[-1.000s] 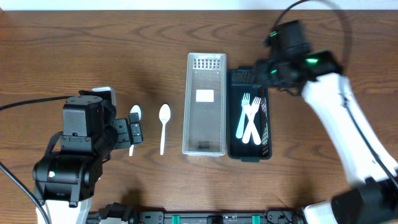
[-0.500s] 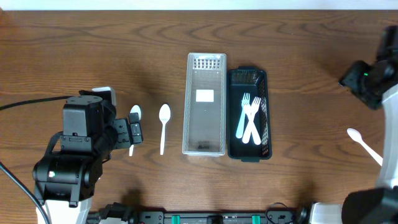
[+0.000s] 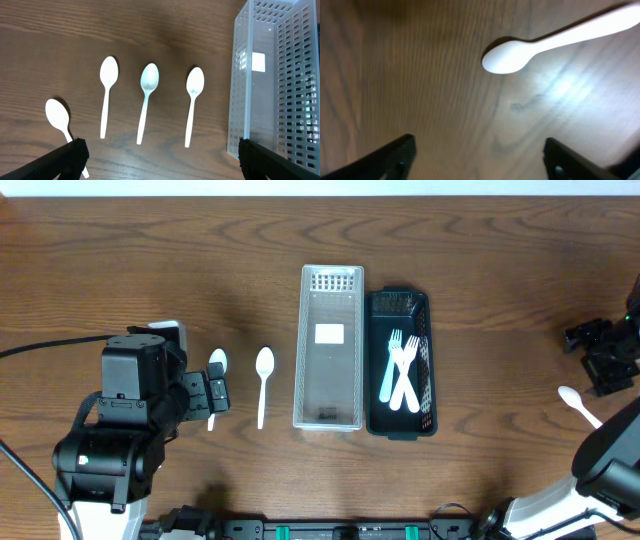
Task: Pack container
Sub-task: 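Reach the right gripper to the white spoon at far right and grasp it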
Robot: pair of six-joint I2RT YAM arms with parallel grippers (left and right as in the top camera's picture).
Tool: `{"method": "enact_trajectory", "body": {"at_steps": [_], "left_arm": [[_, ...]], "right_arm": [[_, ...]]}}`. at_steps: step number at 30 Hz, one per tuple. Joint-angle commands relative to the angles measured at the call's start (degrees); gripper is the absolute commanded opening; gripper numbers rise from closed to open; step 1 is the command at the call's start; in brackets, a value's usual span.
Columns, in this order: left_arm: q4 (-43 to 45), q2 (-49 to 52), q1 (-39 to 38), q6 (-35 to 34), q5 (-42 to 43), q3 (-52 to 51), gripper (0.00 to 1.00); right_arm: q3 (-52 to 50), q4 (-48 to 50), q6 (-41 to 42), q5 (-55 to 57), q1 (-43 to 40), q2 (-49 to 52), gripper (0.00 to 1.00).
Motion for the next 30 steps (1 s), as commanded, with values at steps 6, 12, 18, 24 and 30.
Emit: {"method": "enact_trajectory", "body": {"at_steps": [6,12,18,24,30], "left_arm": [[-0.3,-0.1,0.2,-0.1,-0.5,1.1,0.98],[-0.3,-0.1,0.2,-0.1,-0.5,1.1,0.98],[-0.3,-0.1,0.2,-0.1,-0.5,1.1,0.98],[-0.3,-0.1,0.2,-0.1,-0.5,1.1,0.98],[-0.3,-0.1,0.2,-0.1,-0.5,1.1,0.98]], "right_arm": [[-11.4,14.7,14.7,-4.2,-2.2,2.4,0.99],[-17.1,24.1,14.7,-4.1,-3.2,2.4,0.99],[-19.8,29.4,14.7,-3.5,-3.6,2.4,0.99],[-21.3,31.1,14.9,-3.3,-4.0,2.4,0.99],[-22.8,31.1,17.6,-3.3,-5.0,2.4,0.83]]}}
